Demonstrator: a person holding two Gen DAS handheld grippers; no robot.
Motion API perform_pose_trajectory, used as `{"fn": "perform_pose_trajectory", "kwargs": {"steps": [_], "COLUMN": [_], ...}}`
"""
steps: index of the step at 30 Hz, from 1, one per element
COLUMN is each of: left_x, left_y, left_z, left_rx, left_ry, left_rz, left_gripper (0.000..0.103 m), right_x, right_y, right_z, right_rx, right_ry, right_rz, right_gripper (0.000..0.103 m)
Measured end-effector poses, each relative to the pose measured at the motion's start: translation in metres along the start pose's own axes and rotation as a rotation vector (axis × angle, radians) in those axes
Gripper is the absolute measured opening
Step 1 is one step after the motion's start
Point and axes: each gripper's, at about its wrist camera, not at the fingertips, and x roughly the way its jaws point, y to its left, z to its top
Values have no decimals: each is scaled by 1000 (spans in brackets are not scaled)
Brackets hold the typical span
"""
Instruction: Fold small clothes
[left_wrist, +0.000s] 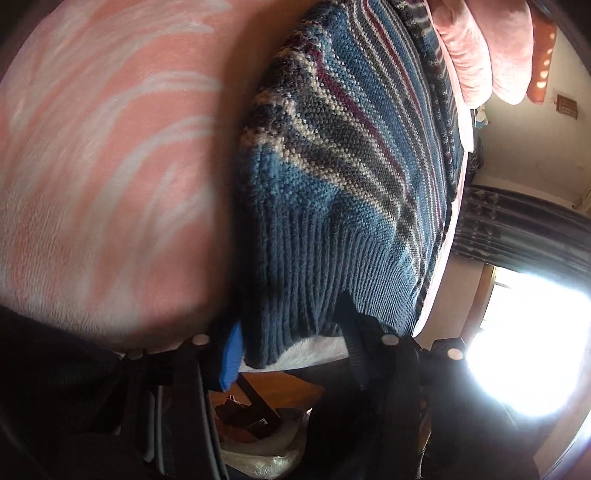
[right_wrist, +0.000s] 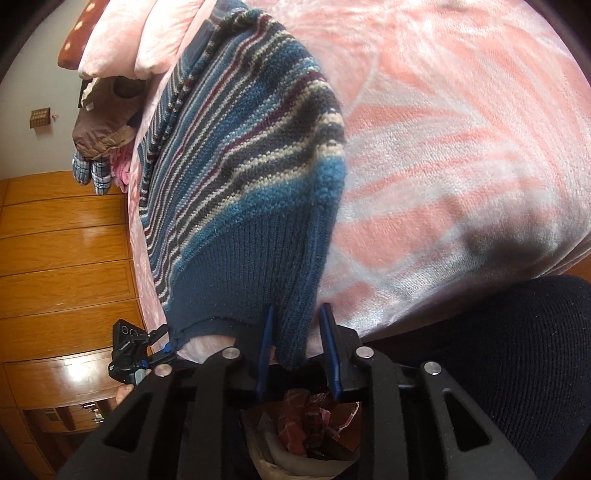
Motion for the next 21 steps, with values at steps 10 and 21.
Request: {"fn": "perform_pose_trajectory", "kwargs": {"steps": [10,21], "left_x": [-43,-88], "left_y": [-31,-85], "left_z": [-17,0], "left_rx": [75,128], "left_ry": [-83,-125], "left_rz": [-139,-231], "left_gripper": [7,7], "right_x": [-36,-76], "right_y": [24,73], "right_z": [-6,26], "right_rx": [-85,-166], "right_ry": [-78,-146], "right_rz": [100,162], "right_gripper": [7,7]}}
